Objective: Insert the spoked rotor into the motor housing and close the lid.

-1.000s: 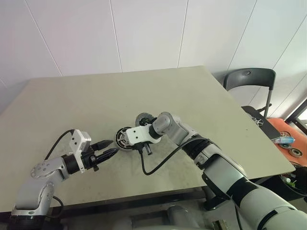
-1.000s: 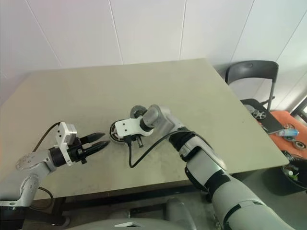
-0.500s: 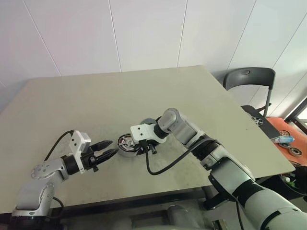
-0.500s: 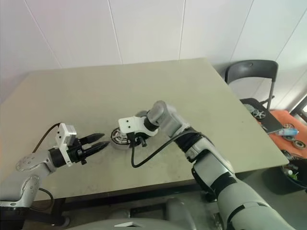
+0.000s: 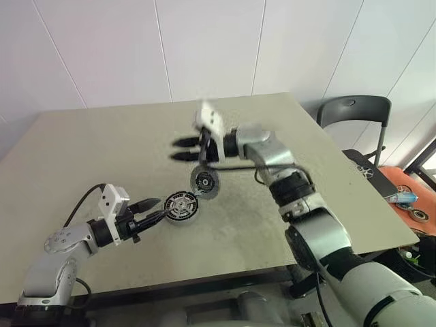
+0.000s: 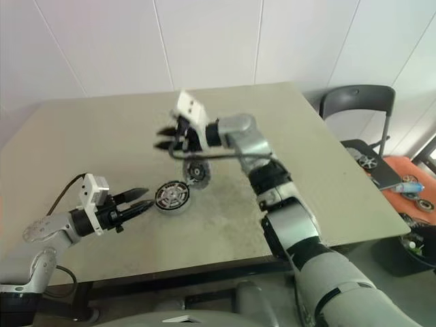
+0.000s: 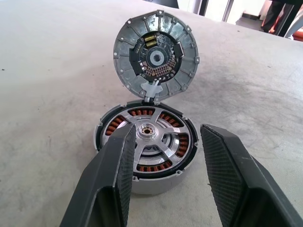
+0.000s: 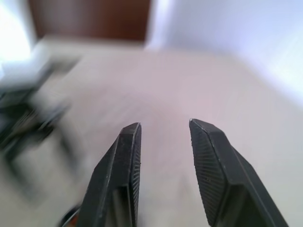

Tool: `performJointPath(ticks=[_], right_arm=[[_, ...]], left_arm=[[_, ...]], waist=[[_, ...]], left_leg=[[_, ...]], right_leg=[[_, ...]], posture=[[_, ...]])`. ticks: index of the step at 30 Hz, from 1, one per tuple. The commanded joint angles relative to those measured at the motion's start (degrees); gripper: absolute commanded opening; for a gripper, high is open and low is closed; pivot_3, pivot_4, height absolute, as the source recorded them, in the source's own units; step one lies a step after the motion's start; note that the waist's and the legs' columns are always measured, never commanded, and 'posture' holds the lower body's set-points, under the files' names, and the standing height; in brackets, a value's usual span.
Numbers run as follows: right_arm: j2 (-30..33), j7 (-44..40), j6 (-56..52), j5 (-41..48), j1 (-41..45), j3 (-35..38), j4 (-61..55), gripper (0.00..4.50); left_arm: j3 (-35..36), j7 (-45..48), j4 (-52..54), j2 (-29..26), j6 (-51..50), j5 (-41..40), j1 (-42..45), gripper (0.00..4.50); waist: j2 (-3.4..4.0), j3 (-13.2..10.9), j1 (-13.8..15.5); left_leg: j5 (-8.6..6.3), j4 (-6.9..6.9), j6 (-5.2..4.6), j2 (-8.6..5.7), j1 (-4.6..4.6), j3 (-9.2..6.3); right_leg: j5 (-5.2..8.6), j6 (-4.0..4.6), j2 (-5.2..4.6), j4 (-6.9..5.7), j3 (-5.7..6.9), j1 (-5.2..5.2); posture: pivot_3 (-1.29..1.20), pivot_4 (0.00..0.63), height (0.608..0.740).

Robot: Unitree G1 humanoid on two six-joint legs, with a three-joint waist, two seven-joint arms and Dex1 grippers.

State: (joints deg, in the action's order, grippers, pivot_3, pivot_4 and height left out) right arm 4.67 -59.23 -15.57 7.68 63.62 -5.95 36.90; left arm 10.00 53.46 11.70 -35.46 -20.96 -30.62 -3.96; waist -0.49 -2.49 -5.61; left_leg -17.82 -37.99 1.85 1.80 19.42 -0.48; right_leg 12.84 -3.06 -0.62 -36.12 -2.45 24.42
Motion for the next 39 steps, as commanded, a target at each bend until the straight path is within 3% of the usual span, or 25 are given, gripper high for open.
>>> performJointPath(ticks=[1, 4, 5, 7, 10, 24, 32, 39], right_arm=[[1.8, 6.1, 3.9, 1.9, 4.3, 5.5, 4.3, 1.11], [6.4, 7.9, 8.7, -5.2, 3.9, 1.0, 8.7, 0.08], [7.6, 7.8, 9.6, -6.8, 3.3, -0.4, 10.0, 0.03], [8.8, 7.8, 10.7, -8.6, 2.4, -2.1, 12.0, 0.03], [12.0, 2.5, 11.7, -15.7, -2.3, -10.5, 13.2, 0.03], [6.5, -3.1, -1.5, -4.3, -10.4, -5.8, 0.7, 0.03], [9.3, -2.8, -3.2, -9.3, -11.8, -10.7, 1.0, 0.03], [8.5, -4.7, -4.4, -7.3, -12.4, -10.4, -1.2, 0.03]], left_arm=[[0.7, 0.3, 0.3, -0.4, 0.7, -0.3, 1.1, 2.32], [0.6, 0.5, -0.2, -0.3, 1.1, -0.1, 1.2, 2.32], [0.7, 0.6, -0.4, -0.3, 1.2, -0.1, 1.3, 2.32], [0.8, 0.9, -0.7, -0.3, 1.2, -0.3, 1.3, 2.32], [2.2, 2.2, -0.7, -0.6, 1.2, -1.8, 0.5, 2.32], [6.6, 4.6, -2.4, -2.9, 3.5, -1.4, -2.9, 2.32], [6.3, 5.0, -4.1, -3.2, 4.7, -1.0, -2.5, 2.32], [5.7, 5.5, -5.5, -2.9, 5.8, -0.6, -2.2, 2.32]], waist=[[0.0, 0.0, 0.1], [-0.02, 0.0, 0.1], [-0.01, 0.0, 0.1], [-0.01, 0.0, 0.0], [-0.01, 0.0, -0.2], [0.08, -0.1, 0.1], [0.08, -0.1, 0.0], [0.08, -0.1, -0.1]], left_leg=[[0.0, 0.0, 0.0, 0.0, 0.01, 0.0], [0.0, 0.01, 0.0, -0.01, 0.04, 0.04], [0.0, 0.01, 0.0, -0.01, 0.04, 0.06], [0.0, 0.02, -0.01, -0.03, 0.04, 0.14], [-0.01, 0.04, -0.02, -0.03, 0.01, 0.19], [-0.01, 0.05, -0.02, -0.01, 0.02, 0.17], [-0.01, 0.05, -0.02, -0.02, 0.0, 0.17], [-0.01, 0.05, -0.02, -0.02, 0.0, 0.18]], right_leg=[[0.0, 0.01, -0.01, 0.02, 0.0, -0.01], [0.01, 0.01, -0.02, 0.1, -0.03, -0.02], [0.01, 0.01, -0.02, 0.11, -0.06, -0.02], [0.01, 0.02, -0.03, 0.13, -0.14, -0.01], [0.01, 0.01, 0.01, 0.1, -0.22, 0.01], [0.0, -0.01, 0.04, 0.01, -0.25, 0.08], [0.01, -0.01, 0.05, 0.0, -0.25, 0.08], [0.0, -0.02, 0.05, 0.0, -0.25, 0.08]], posture=[[0.0, 0.0, 0.74], [0.0, 0.0, 0.74], [0.0, 0.0, 0.74], [0.0, 0.0, 0.74], [0.0, 0.0, 0.74], [0.0, 0.0, 0.74], [0.0, 0.0, 0.74], [0.0, 0.0, 0.74]])
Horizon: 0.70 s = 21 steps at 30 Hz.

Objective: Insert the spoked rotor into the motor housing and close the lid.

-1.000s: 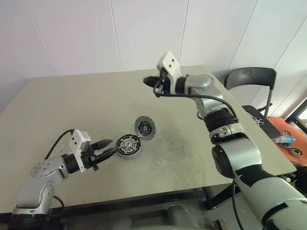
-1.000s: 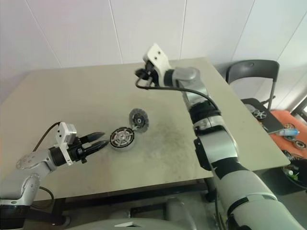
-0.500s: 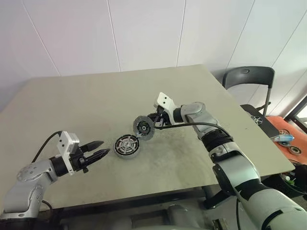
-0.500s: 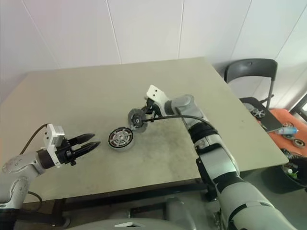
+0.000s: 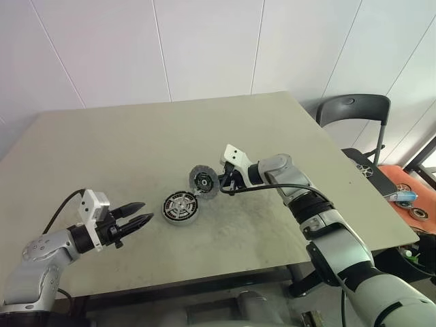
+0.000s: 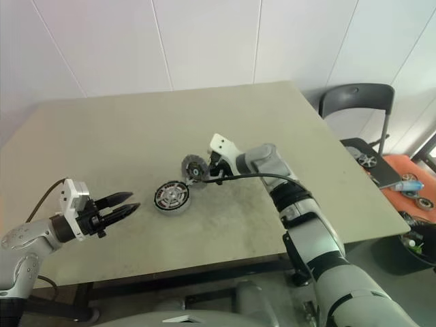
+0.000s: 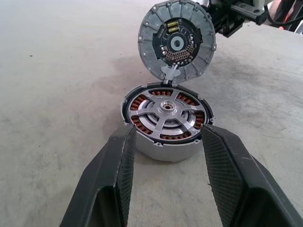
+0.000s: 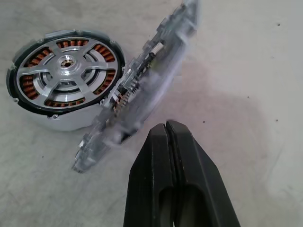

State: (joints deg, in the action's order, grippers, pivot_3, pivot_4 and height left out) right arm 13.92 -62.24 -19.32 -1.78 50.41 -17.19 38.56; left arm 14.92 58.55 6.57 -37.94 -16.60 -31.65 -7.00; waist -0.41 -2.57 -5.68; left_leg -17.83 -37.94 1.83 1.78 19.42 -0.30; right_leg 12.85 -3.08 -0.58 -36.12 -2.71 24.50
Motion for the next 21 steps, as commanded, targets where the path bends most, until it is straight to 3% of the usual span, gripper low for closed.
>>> performJointPath(ticks=[1, 11, 21], right_arm=[[-1.1, -2.6, -1.3, 3.2, 0.5, 1.2, -3.9, 0.03], [-5.5, -6.7, -12.2, 12.6, -2.0, 1.6, -15.8, 0.03], [-8.9, -0.8, -12.4, 7.9, -5.2, -6.3, -14.9, 0.03]], left_arm=[[0.7, 0.4, -0.8, -0.4, 1.6, 0.5, 1.0, 2.32], [0.1, 0.8, -2.4, 0.0, 3.1, 1.3, 1.5, 2.32], [-0.4, 0.2, -2.0, 0.5, 3.2, 1.8, 1.6, 2.32]], waist=[[0.0, 0.0, 0.0], [-0.01, 0.0, 0.1], [-0.04, 0.0, 0.2]], left_leg=[[0.0, 0.0, 0.0, 0.0, 0.0, 0.0], [0.0, 0.0, 0.0, 0.01, 0.0, -0.03], [0.0, -0.02, 0.0, 0.0, 0.0, -0.03]], right_leg=[[0.0, 0.0, 0.0, 0.0, 0.0, 0.0], [-0.01, -0.01, 0.0, -0.01, 0.03, 0.0], [0.0, -0.01, -0.01, -0.02, 0.04, 0.0]], posture=[[0.0, 0.0, 0.74], [0.0, 0.0, 0.74], [0.0, 0.0, 0.74]])
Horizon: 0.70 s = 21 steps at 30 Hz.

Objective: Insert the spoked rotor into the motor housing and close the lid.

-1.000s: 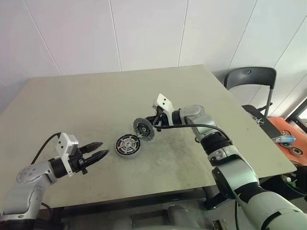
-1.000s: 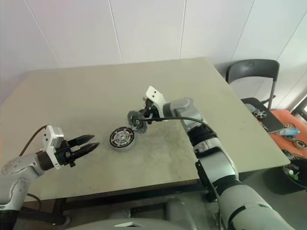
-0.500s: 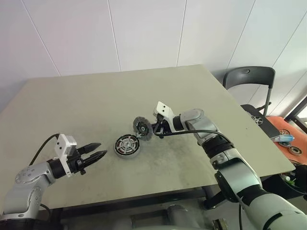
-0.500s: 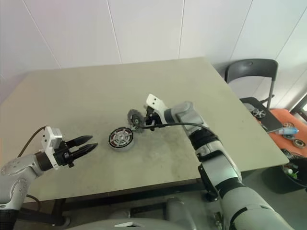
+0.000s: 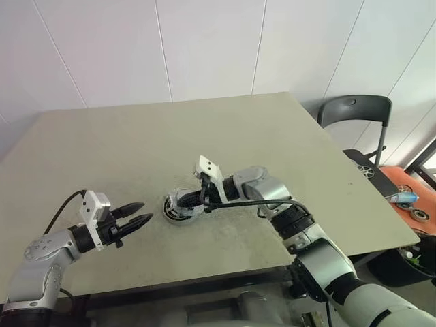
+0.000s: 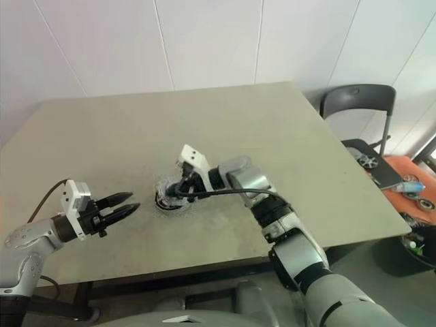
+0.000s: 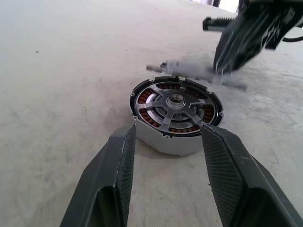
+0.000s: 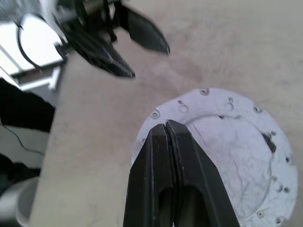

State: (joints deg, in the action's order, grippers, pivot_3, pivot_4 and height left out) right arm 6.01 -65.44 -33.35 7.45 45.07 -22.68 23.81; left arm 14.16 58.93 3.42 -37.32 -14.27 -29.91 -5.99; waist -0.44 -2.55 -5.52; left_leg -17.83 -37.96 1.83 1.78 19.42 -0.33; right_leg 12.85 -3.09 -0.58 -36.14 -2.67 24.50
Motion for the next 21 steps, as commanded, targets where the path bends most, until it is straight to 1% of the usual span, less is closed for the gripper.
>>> performJointPath(ticks=[1, 4, 7, 10, 13, 14, 21], right_arm=[[-1.3, 3.2, 2.4, -1.8, 0.0, -1.1, 0.4, 0.03], [-2.1, 5.0, 4.8, -2.3, 0.0, -1.1, 1.6, 0.03], [-3.8, 5.8, 5.2, -0.8, -0.1, 0.5, 3.0, 0.03], [-4.1, 5.8, 5.7, -0.9, -0.6, 0.2, 3.8, 0.03], [-4.2, 4.9, 5.2, 0.6, -0.8, 1.5, 4.6, 0.62], [-4.2, 4.8, 5.1, 0.9, -0.8, 1.8, 4.9, 0.91], [-3.6, 5.7, 9.3, -1.1, -1.3, 1.8, 10.6, 3.32]], left_arm=[[0.3, -0.3, 1.3, 0.0, 0.8, 0.1, 0.6, 2.32], [0.1, -0.4, 1.3, 0.3, 0.8, 0.3, 0.7, 2.32], [-0.2, -0.5, 1.2, 0.7, 1.1, 0.5, 0.7, 2.32], [-0.3, -0.4, 1.2, 0.9, 1.1, 0.7, 0.7, 2.32], [-0.4, -0.5, 1.3, 0.9, 0.8, 0.7, 1.1, 2.32], [-0.4, -0.6, 1.4, 0.9, 0.7, 0.7, 1.2, 2.32], [-1.0, -1.7, 3.0, 0.8, -0.7, 0.3, 1.6, 2.32]], waist=[[-0.01, 0.0, 0.0], [-0.01, 0.0, 0.0], [-0.01, 0.0, 0.0], [-0.02, 0.0, 0.0], [-0.02, 0.0, 0.0], [-0.02, 0.0, 0.0], [-0.05, 0.0, -0.1]], left_leg=[[0.0, 0.0, 0.0, 0.0, 0.0, 0.0], [0.0, 0.0, 0.0, 0.0, 0.0, 0.0], [0.0, 0.0, 0.0, 0.0, 0.0, 0.0], [0.0, 0.0, 0.0, 0.0, 0.0, 0.0], [0.0, 0.0, 0.0, 0.0, 0.01, -0.01], [0.0, 0.0, 0.0, 0.0, 0.01, 0.0], [0.0, 0.0, 0.0, 0.0, -0.05, -0.01]], right_leg=[[0.0, 0.0, 0.0, 0.0, 0.0, 0.0], [0.0, 0.0, 0.0, 0.0, 0.0, 0.0], [0.0, 0.0, 0.0, 0.0, 0.0, 0.0], [0.0, 0.0, 0.0, 0.01, 0.0, 0.0], [0.0, -0.01, 0.0, 0.01, 0.0, 0.0], [0.0, 0.0, 0.0, 0.01, 0.0, 0.0], [0.0, -0.01, 0.01, -0.01, 0.0, -0.04]], posture=[[0.0, 0.0, 0.74], [0.0, 0.0, 0.74], [0.0, 0.0, 0.74], [0.0, 0.0, 0.74], [0.0, 0.0, 0.74], [0.0, 0.0, 0.74], [0.0, 0.0, 0.74]])
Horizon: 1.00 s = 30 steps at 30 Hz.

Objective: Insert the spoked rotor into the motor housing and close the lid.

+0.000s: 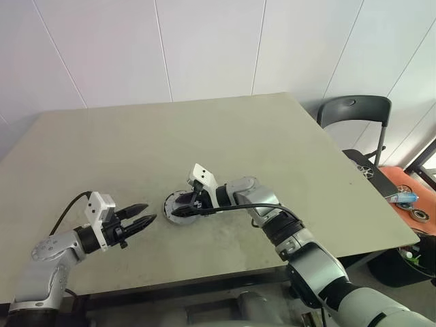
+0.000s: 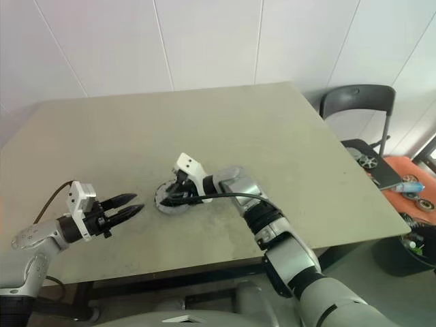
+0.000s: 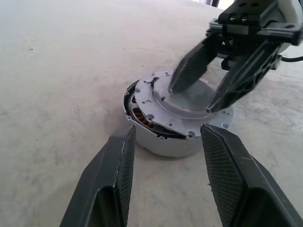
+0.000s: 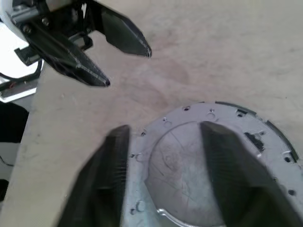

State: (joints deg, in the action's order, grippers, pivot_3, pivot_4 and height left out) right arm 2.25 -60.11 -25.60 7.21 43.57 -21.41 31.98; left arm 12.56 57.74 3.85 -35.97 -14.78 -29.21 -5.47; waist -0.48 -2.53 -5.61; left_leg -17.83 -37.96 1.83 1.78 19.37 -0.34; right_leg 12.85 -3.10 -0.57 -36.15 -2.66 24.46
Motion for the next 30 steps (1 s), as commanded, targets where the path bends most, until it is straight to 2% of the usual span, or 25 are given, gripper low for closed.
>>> performJointPath(ticks=[1, 3, 4, 15, 20, 25, 30], right_arm=[[0.4, 0.3, 2.2, -1.3, 0.2, 0.1, 3.1, 3.63], [0.6, 0.9, 4.1, -2.4, 0.2, -0.4, 4.4, 4.33], [0.7, 1.0, 5.2, -3.0, 0.1, -0.8, 5.0, 4.48], [0.0, 2.2, 10.9, -7.6, 1.2, -2.2, 9.8, 4.48], [-0.6, 1.6, 10.8, -7.2, 1.4, -1.5, 10.2, 3.4], [-1.6, 1.7, 10.5, -6.7, 1.5, -0.4, 10.1, 3.4], [-3.5, 3.9, 7.4, -3.3, 3.3, 4.8, 10.3, 3.4]], left_arm=[[0.6, -0.6, 2.8, -0.7, -0.4, -0.5, 1.2, 2.32], [0.6, -1.0, 3.5, -0.7, -0.9, -0.7, 1.1, 2.32], [0.6, -1.1, 3.8, -0.7, -1.1, -0.7, 1.1, 2.32], [0.7, -2.2, 6.1, -0.8, -3.0, -0.8, 1.0, 2.32], [0.8, -2.4, 6.5, -0.9, -3.5, -0.7, 1.1, 2.32], [1.1, -2.4, 6.8, -1.2, -4.0, -1.0, 1.4, 2.32], [3.0, -1.9, 6.5, -2.5, -4.4, -2.0, 0.7, 2.32]], waist=[[-0.01, 0.0, 0.0], [-0.02, 0.0, 0.0], [-0.03, 0.0, 0.0], [-0.07, 0.1, 0.0], [-0.08, 0.1, 0.0], [-0.08, 0.1, -0.1], [-0.06, 0.1, -0.2]], left_leg=[[0.0, 0.0, 0.0, 0.0, 0.0, 0.0], [0.0, -0.01, 0.0, 0.0, -0.03, 0.01], [0.0, -0.02, 0.0, 0.0, -0.03, 0.01], [0.0, -0.03, 0.0, 0.0, -0.05, 0.0], [0.0, -0.04, 0.0, 0.0, -0.1, 0.0], [0.0, -0.04, 0.0, 0.0, -0.11, 0.0], [0.0, -0.04, 0.0, 0.01, -0.1, -0.01]], right_leg=[[0.0, 0.0, 0.0, 0.0, 0.0, -0.01], [0.0, 0.0, 0.0, 0.0, -0.01, -0.05], [0.0, 0.0, 0.0, 0.0, -0.01, -0.06], [0.0, 0.0, 0.0, 0.01, -0.02, -0.08], [0.01, 0.01, 0.0, 0.0, -0.02, -0.14], [0.01, 0.01, 0.0, -0.02, -0.02, -0.14], [0.01, 0.01, 0.01, -0.02, -0.02, -0.13]], posture=[[0.0, 0.0, 0.74], [0.0, 0.0, 0.74], [0.0, 0.0, 0.74], [0.0, 0.0, 0.74], [0.0, 0.0, 0.74], [0.0, 0.0, 0.74], [0.0, 0.0, 0.74]])
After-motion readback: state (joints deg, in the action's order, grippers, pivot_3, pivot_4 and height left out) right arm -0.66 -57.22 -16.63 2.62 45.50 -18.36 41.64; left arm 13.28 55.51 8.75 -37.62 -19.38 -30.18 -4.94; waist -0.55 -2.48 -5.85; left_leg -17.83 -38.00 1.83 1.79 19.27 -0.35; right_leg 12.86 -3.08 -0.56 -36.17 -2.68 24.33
